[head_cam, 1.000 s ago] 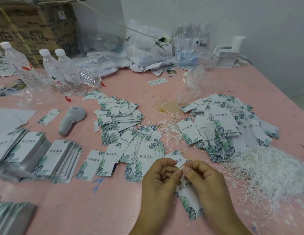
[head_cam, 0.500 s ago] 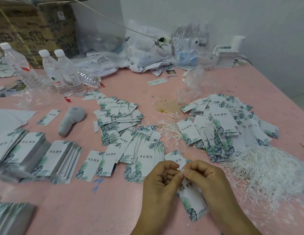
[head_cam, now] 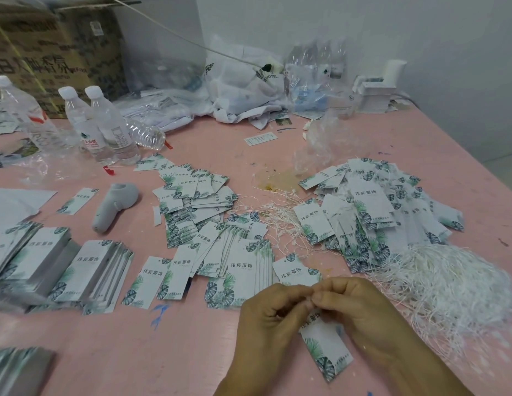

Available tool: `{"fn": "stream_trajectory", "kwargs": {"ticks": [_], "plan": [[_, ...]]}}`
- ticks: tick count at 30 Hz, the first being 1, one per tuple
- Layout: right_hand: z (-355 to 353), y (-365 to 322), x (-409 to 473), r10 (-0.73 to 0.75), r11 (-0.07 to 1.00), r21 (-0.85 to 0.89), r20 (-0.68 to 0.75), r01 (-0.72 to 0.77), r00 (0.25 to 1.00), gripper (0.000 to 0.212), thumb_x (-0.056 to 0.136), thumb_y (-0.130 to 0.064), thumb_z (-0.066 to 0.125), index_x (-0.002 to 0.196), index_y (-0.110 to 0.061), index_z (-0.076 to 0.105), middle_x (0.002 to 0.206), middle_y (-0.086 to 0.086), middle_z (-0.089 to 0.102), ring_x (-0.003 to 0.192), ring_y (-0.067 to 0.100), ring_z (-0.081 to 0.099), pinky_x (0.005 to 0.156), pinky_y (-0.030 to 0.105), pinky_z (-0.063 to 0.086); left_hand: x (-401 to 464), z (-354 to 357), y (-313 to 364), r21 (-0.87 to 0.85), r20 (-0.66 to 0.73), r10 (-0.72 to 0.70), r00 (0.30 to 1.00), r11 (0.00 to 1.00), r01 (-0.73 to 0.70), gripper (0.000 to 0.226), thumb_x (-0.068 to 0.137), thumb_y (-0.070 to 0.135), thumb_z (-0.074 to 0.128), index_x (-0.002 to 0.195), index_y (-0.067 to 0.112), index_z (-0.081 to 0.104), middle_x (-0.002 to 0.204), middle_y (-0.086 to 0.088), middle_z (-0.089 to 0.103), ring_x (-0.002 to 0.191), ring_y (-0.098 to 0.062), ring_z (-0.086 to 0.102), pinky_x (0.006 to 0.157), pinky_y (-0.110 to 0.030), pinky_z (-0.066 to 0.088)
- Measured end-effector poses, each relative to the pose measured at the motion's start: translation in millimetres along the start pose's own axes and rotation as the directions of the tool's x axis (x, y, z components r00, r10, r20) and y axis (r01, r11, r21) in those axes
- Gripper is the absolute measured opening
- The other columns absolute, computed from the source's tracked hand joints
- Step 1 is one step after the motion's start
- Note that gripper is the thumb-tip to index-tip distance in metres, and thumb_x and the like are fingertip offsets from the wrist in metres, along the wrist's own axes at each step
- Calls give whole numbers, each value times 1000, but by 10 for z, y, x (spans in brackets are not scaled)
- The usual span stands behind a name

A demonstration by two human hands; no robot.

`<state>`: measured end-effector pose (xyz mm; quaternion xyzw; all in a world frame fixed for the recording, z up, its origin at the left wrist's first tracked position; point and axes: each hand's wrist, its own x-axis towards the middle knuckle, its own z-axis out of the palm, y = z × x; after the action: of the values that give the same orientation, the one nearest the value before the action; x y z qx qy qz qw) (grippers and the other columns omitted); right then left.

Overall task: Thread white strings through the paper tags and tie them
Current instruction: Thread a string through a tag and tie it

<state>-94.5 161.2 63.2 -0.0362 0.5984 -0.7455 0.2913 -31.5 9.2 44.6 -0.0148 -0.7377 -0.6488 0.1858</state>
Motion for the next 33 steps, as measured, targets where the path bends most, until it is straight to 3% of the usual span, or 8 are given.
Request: {"fn": "stream_trajectory", "kwargs": {"ticks": [4,7,10,15,20,25,29,33], "plan": [[40,-11,-4,-68,998,-5,-84,68,994,18,65,-15,78,80,-6,78,77,14,73,68,18,65,59,21,51,25,-15,-20,-179,-54,-160,986,973,148,12,75,28,78,86,29,77,70,-1,72,60,-6,62,57,-17,49],[38,-11,-34,-196,947,-291,-185,137,963,30,83,-1,67,100,-25,75,100,-2,74,90,11,70,71,21,55,78,-53,-33,-382,-93,-273,957,898,219,22,67,27,81,85,16,76,68,-6,69,56,-12,58,53,-20,48],[80,2,-97,-230,776,-607,-17,173,973,55,76,-27,71,123,-51,54,120,-30,59,107,-11,58,82,4,45,126,-93,-44,-610,-51,-344,938,754,243,24,59,21,86,79,13,76,68,-12,68,51,-12,55,52,-19,49],[151,72,-82,-159,685,-713,52,148,986,66,69,-42,67,122,-68,38,117,-46,50,106,-18,54,82,3,42,185,-182,-50,-823,-18,-389,921,529,208,44,40,20,101,75,12,76,66,-12,68,49,-10,56,48,-17,49],[83,-14,-86,-62,838,-536,95,103,994,25,78,-28,71,101,-36,70,99,-3,76,89,17,73,82,34,58,253,-304,-80,-873,-88,-450,889,464,149,30,50,8,95,72,13,76,67,-12,67,46,-9,56,45,-16,49],[19,-95,-92,7,997,-72,104,0,995,33,75,-16,74,107,-10,72,107,24,71,95,38,70,82,47,58,226,-258,-121,-701,-213,-434,875,692,172,20,62,8,84,79,16,77,67,-10,67,51,-11,58,48,-18,48],[115,-81,-42,-22,935,356,54,1,998,37,78,3,60,115,6,65,112,33,65,92,37,69,79,46,59,158,-105,-84,-565,-150,-412,899,781,265,14,67,8,79,80,13,76,67,-11,67,54,-15,58,51,-22,51],[213,-54,-18,15,872,489,18,-22,1000,36,81,3,51,114,4,66,112,33,65,88,37,70,74,50,60,90,6,-12,-396,-94,-316,944,882,256,15,69,10,74,81,17,78,70,-6,73,61,-10,64,56,-19,52]]}}
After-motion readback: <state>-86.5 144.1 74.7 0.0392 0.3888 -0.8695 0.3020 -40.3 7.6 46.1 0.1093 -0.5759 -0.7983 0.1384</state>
